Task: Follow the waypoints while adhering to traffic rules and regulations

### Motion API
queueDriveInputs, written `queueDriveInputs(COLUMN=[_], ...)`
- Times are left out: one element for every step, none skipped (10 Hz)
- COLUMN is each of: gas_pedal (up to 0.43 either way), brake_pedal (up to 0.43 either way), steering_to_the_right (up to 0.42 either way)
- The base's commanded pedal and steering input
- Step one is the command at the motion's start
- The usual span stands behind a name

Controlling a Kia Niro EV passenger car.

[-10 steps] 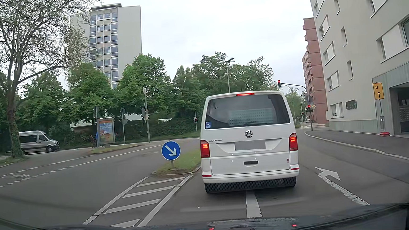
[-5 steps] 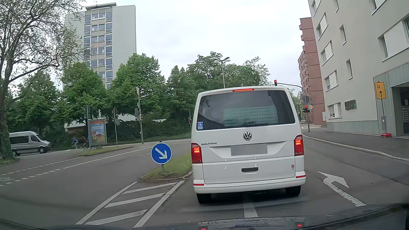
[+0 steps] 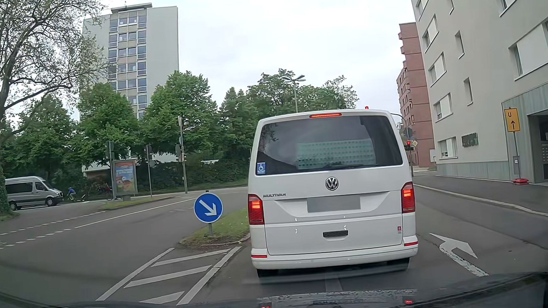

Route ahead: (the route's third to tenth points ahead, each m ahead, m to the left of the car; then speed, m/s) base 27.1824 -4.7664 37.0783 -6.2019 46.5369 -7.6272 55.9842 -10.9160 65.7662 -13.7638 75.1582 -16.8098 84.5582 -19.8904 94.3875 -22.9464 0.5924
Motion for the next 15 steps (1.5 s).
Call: queueDriveInputs(gas_pedal=[0.0,0.0,0.0,0.0,0.0,0.0,0.0,0.0,0.0,0.0,0.0,0.0,0.0,0.0,0.0], brake_pedal=[0.213,0.201,0.195,0.189,0.189,0.22,0.232,0.232,0.232,0.232,0.238,0.244,0.238,0.244,0.244], steering_to_the_right=[0.059,0.056,0.054,0.053,0.053,0.055,0.055,0.052,0.052,0.053,0.053,0.051,0.051,0.055,0.054])
